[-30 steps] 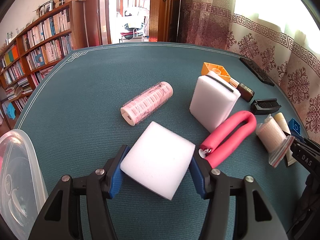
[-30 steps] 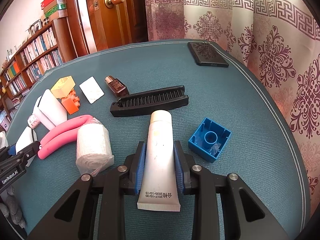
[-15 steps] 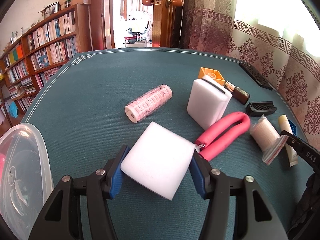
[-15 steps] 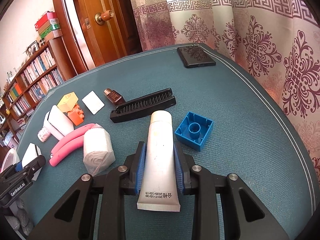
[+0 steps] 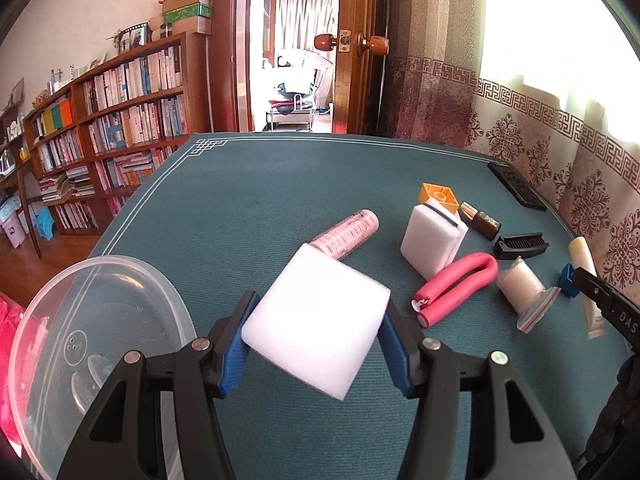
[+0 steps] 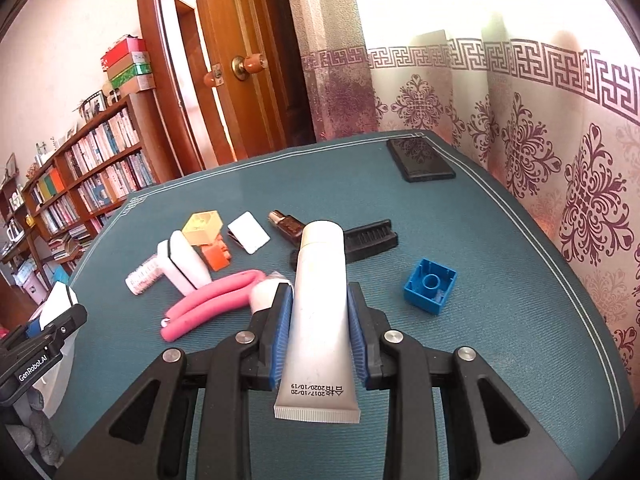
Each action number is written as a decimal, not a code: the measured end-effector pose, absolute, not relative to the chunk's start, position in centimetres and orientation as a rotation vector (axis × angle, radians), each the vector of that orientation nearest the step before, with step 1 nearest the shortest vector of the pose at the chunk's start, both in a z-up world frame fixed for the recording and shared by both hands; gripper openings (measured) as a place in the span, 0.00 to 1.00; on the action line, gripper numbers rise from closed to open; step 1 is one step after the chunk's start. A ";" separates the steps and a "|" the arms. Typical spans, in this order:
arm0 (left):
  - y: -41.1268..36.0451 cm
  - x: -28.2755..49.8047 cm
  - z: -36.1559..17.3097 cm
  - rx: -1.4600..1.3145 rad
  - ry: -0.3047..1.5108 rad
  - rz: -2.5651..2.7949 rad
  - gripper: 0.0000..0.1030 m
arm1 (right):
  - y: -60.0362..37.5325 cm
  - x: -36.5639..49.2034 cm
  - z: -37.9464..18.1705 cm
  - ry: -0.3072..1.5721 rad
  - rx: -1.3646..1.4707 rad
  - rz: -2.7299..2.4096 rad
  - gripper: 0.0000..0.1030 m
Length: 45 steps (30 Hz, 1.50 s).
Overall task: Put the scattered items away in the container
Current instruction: 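Lift the sponge and tube and carry both tools to the clear container, then open the left tool over the container while the right tool releases the tube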
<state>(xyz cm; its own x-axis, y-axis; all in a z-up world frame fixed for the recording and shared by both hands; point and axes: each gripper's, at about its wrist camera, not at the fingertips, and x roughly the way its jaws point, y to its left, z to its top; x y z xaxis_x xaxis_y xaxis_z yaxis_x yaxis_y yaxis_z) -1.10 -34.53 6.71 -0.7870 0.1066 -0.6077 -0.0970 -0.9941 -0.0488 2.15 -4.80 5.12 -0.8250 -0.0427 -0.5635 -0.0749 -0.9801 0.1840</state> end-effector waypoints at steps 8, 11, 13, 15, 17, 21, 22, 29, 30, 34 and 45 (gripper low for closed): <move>-39.0 0.3 7.9 -0.968 -0.077 2.978 0.60 | -10.9 1.3 5.8 0.270 -1.009 3.142 0.29; -40.8 0.8 7.9 -0.979 -0.097 3.018 0.60 | -13.6 1.0 5.8 0.246 -1.057 3.204 0.29; -42.1 1.1 7.7 -0.988 -0.113 3.042 0.60 | -15.5 0.8 5.7 0.229 -1.097 3.245 0.29; -43.3 1.5 7.6 -0.998 -0.127 3.063 0.60 | -17.3 0.6 5.7 0.211 -1.141 3.283 0.29; -44.3 1.8 7.5 -1.007 -0.137 3.082 0.60 | -19.3 0.6 5.7 0.196 -1.185 3.320 0.29; -45.9 2.7 7.3 -1.028 -0.145 3.118 0.60 | -23.2 0.8 5.5 0.144 -1.256 3.386 0.29; -46.4 2.8 7.3 -1.033 -0.151 3.124 0.60 | -24.0 0.9 5.5 0.131 -1.270 3.401 0.29; -49.0 3.3 7.3 -1.048 -0.179 3.170 0.60 | -28.7 1.1 5.7 0.072 -1.329 3.489 0.29; -49.2 3.3 7.2 -1.050 -0.183 3.175 0.60 | -29.2 1.0 5.7 0.066 -1.336 3.497 0.29; -50.0 3.4 7.2 -1.057 -0.200 3.187 0.60 | -31.2 0.8 5.5 0.045 -1.362 3.522 0.29; -51.4 3.3 7.0 -1.073 -0.225 3.198 0.60 | -33.3 0.2 3.9 0.017 -1.459 3.518 0.29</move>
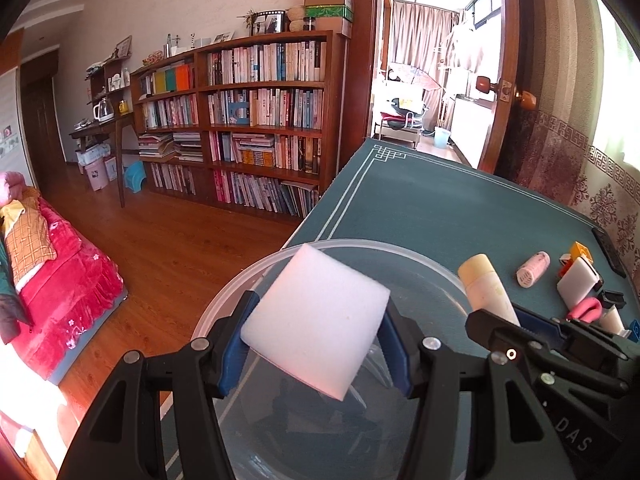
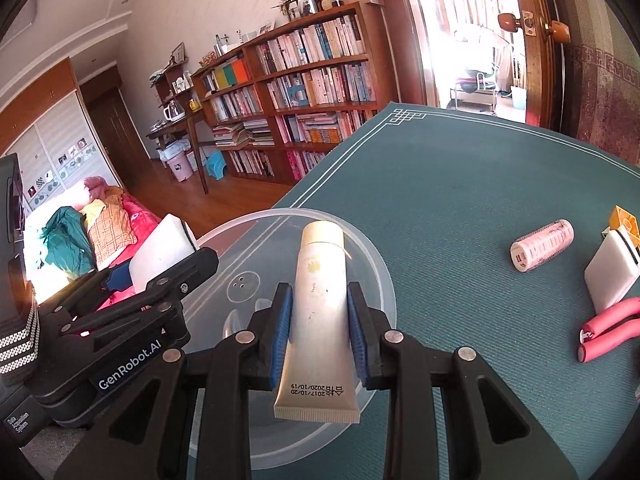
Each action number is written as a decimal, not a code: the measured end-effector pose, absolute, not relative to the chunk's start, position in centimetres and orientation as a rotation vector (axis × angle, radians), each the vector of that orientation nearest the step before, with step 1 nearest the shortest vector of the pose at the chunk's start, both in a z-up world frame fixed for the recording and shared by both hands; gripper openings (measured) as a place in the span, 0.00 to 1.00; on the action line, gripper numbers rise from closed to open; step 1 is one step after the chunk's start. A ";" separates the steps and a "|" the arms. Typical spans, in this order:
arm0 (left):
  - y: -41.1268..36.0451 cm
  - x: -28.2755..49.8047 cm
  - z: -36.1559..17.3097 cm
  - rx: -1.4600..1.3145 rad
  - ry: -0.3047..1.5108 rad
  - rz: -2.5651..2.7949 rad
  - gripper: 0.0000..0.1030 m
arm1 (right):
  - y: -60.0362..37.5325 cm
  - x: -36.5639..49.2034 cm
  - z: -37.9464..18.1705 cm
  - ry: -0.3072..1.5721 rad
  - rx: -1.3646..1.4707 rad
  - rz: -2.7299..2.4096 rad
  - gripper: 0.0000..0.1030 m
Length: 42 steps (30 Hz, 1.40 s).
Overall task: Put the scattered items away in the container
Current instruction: 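Open the left tool over the container while the right tool releases the tube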
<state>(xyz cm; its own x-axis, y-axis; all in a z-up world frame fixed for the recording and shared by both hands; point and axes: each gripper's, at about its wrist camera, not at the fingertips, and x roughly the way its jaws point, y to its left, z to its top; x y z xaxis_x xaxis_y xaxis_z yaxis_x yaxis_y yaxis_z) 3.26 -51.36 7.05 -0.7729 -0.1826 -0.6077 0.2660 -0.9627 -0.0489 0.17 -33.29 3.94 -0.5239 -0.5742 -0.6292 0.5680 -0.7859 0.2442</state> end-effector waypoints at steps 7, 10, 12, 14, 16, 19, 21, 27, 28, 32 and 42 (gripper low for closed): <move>-51.5 3.2 7.0 0.932 0.213 -2.742 0.74 | -33.4 -0.4 3.7 -0.028 0.952 -2.283 0.31; -51.9 3.2 6.9 0.939 0.250 -2.728 0.78 | -33.1 -0.5 3.8 -0.042 0.950 -2.290 0.40; -52.1 3.3 6.9 0.937 0.255 -2.722 0.78 | -33.0 -0.6 3.7 -0.045 0.949 -2.292 0.40; -52.1 3.4 7.0 0.933 0.250 -2.722 0.78 | -32.9 -0.5 3.6 -0.050 0.951 -2.293 0.40; -51.9 3.3 7.0 0.933 0.248 -2.725 0.78 | -32.7 -0.5 3.5 -0.057 0.952 -2.298 0.40; -51.7 3.3 6.9 0.936 0.249 -2.733 0.78 | -32.4 -0.5 3.4 -0.069 0.956 -2.302 0.40; -51.6 3.4 6.9 0.935 0.252 -2.737 0.78 | -32.1 -0.5 3.4 -0.077 0.957 -2.304 0.40; -51.6 3.4 6.9 0.941 0.260 -2.738 0.78 | -31.2 -0.4 3.4 -0.097 0.961 -2.317 0.40; -51.6 3.4 6.9 0.939 0.260 -2.737 0.78 | -31.0 -0.4 3.3 -0.101 0.964 -2.319 0.40; -51.5 3.5 7.0 0.932 0.266 -2.737 0.79 | -30.3 -0.5 3.1 -0.115 0.976 -2.324 0.40; -50.1 3.6 7.4 0.921 0.235 -2.755 0.81 | -28.6 -0.5 2.9 -0.149 0.998 -2.343 0.41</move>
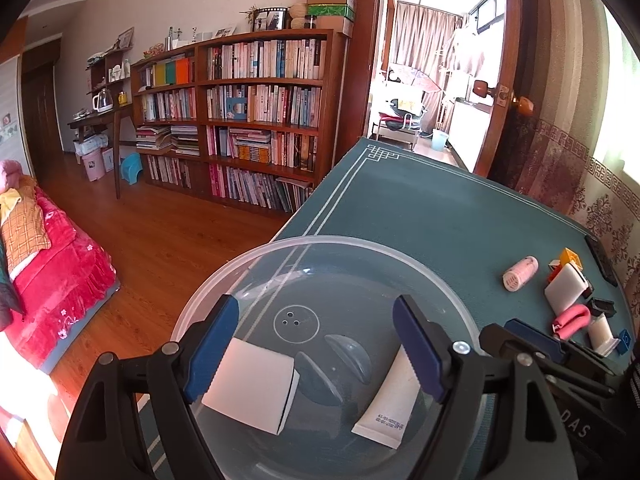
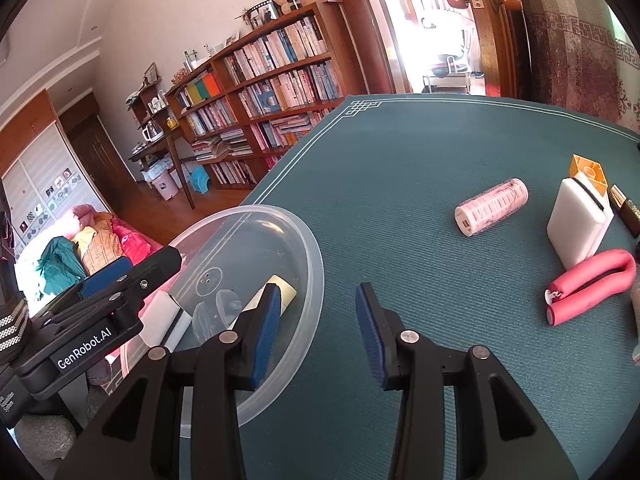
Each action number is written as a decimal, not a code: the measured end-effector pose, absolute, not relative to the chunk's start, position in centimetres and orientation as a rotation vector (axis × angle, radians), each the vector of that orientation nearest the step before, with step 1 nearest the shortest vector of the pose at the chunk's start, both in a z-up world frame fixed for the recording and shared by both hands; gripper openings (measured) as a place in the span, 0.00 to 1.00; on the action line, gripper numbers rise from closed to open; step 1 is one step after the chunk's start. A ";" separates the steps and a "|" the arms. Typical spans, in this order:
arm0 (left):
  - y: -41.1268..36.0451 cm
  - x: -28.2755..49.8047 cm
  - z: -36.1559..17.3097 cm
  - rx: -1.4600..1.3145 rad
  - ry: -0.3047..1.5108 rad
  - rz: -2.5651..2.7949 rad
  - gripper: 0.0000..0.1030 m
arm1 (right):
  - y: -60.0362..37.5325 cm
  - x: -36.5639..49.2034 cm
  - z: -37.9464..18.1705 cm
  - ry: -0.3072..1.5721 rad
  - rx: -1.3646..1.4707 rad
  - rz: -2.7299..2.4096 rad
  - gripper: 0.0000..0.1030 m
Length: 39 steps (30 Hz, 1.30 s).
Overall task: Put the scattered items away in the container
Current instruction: 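Open the left tool over the container while the right tool releases the tube, then move both tools back over the table toward the remaining items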
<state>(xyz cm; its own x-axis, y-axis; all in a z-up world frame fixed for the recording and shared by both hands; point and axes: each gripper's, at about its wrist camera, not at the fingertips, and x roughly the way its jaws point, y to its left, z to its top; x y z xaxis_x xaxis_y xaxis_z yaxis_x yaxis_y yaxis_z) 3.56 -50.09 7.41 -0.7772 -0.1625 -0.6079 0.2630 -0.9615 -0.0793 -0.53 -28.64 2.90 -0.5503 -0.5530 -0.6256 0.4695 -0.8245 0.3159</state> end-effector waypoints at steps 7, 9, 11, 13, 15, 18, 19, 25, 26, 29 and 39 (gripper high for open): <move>-48.7 3.3 7.7 0.922 0.211 -2.778 0.81 | -27.2 -0.6 3.2 -0.176 0.995 -2.362 0.42; -48.4 3.3 7.8 0.924 0.204 -2.783 0.81 | -26.9 -0.7 3.2 -0.180 0.995 -2.366 0.42; -48.0 3.2 7.8 0.926 0.196 -2.789 0.81 | -26.5 -0.7 3.2 -0.185 0.997 -2.370 0.42; -47.6 3.1 7.9 0.927 0.187 -2.796 0.81 | -26.1 -0.7 3.1 -0.190 1.000 -2.376 0.42; -47.2 3.0 8.0 0.929 0.179 -2.803 0.81 | -25.7 -0.6 3.2 -0.193 1.002 -2.384 0.42; -46.6 3.0 8.0 0.932 0.166 -2.815 0.81 | -24.9 -0.6 3.2 -0.200 1.006 -2.400 0.42; -46.4 3.0 8.1 0.934 0.162 -2.819 0.81 | -24.5 -0.6 3.1 -0.204 1.009 -2.405 0.42; -44.9 2.6 8.2 0.949 0.136 -2.846 0.81 | -22.3 -0.6 2.8 -0.226 1.025 -2.439 0.42; -44.7 2.5 8.2 0.951 0.131 -2.849 0.81 | -21.9 -0.6 2.7 -0.231 1.028 -2.445 0.42; -43.9 2.4 8.1 0.960 0.118 -2.863 0.81 | -20.8 -0.5 2.7 -0.246 1.033 -2.465 0.42; -41.2 2.0 8.0 0.985 0.072 -2.902 0.81 | -17.9 -0.7 3.0 -0.280 1.020 -2.529 0.42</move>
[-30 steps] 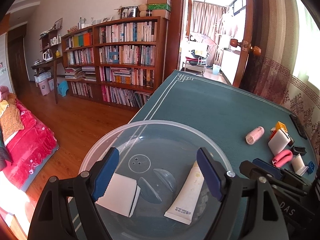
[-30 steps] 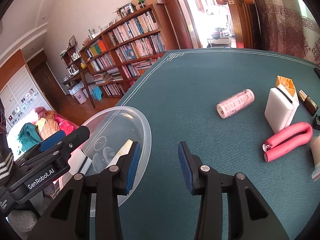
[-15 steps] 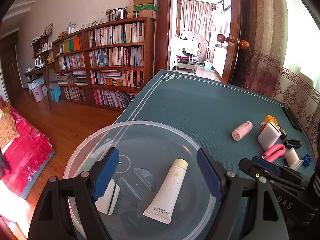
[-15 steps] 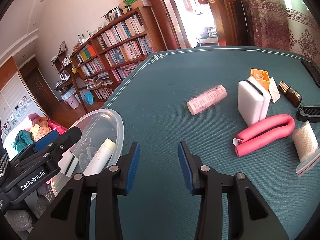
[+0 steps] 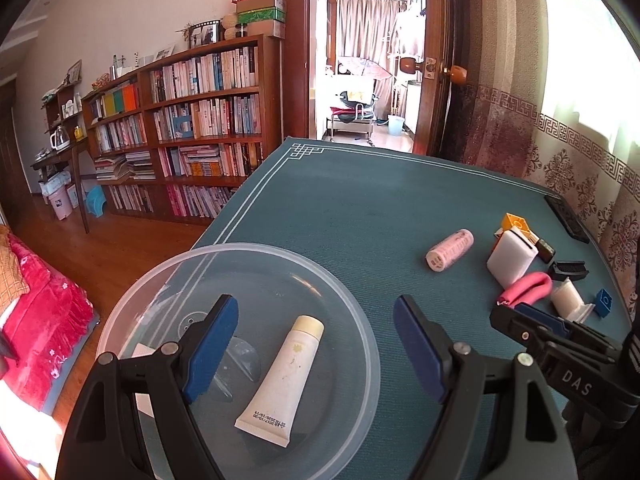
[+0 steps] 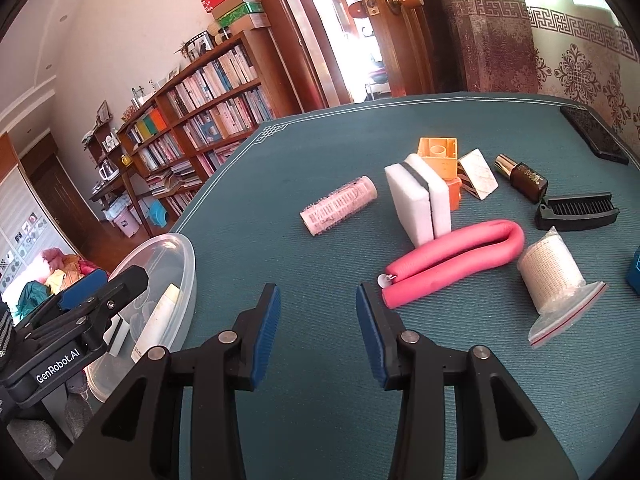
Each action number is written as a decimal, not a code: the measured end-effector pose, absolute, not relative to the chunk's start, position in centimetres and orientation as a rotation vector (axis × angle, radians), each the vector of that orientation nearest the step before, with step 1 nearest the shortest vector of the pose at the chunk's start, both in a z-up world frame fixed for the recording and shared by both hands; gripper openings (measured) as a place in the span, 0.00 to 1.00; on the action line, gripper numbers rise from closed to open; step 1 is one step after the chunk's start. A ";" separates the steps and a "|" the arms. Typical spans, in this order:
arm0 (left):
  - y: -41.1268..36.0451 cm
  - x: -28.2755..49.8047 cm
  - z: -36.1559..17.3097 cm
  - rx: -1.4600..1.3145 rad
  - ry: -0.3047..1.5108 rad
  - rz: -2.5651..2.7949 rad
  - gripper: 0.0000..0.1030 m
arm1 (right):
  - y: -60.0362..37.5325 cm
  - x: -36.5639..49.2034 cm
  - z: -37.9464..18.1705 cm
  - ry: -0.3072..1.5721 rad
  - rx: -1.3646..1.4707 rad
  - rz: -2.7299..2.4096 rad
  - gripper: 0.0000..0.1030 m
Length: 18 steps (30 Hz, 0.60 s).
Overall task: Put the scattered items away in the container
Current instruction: 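Move both tools back over the table toward the remaining items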
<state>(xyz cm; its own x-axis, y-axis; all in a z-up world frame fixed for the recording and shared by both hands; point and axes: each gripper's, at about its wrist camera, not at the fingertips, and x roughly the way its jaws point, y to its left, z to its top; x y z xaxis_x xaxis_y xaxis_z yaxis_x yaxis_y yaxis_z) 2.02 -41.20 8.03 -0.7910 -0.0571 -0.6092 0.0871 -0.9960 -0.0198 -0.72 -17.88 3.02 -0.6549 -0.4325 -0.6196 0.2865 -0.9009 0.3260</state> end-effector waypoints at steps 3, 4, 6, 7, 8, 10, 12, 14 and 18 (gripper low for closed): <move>-40.4 1.8 7.8 1.011 0.062 -2.913 0.81 | -16.6 -0.5 3.0 -0.295 1.020 -2.555 0.42; -40.1 1.7 7.7 1.019 0.060 -2.918 0.81 | -16.2 -0.5 3.0 -0.302 1.021 -2.563 0.42; -39.4 1.5 7.6 1.029 0.048 -2.930 0.81 | -15.2 -0.4 3.0 -0.314 1.021 -2.583 0.42; -38.9 1.4 7.6 1.033 0.039 -2.937 0.81 | -14.7 -0.4 3.0 -0.321 1.021 -2.592 0.42; -38.5 1.4 7.6 1.036 0.033 -2.943 0.81 | -14.3 -0.3 3.0 -0.326 1.020 -2.602 0.42; -37.7 1.2 7.5 1.045 0.023 -2.959 0.81 | -13.5 -0.3 3.1 -0.335 1.017 -2.622 0.42; -36.9 1.0 7.5 1.056 0.012 -2.972 0.81 | -12.6 -0.3 3.2 -0.346 1.012 -2.642 0.42; -36.2 0.8 7.3 1.072 0.005 -2.983 0.81 | -11.8 -0.1 3.3 -0.362 1.005 -2.672 0.42; -35.0 0.4 6.9 1.110 -0.006 -2.996 0.81 | -9.6 0.3 3.3 -0.434 0.973 -2.742 0.62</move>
<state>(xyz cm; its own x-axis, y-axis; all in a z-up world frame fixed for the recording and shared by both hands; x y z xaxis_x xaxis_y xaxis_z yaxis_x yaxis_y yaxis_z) 0.37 -34.96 6.93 -0.7574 0.0487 -0.6511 -0.0513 -0.9986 -0.0150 0.29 -9.65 3.28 -0.7633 -0.2818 -0.5814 0.0883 -0.9369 0.3382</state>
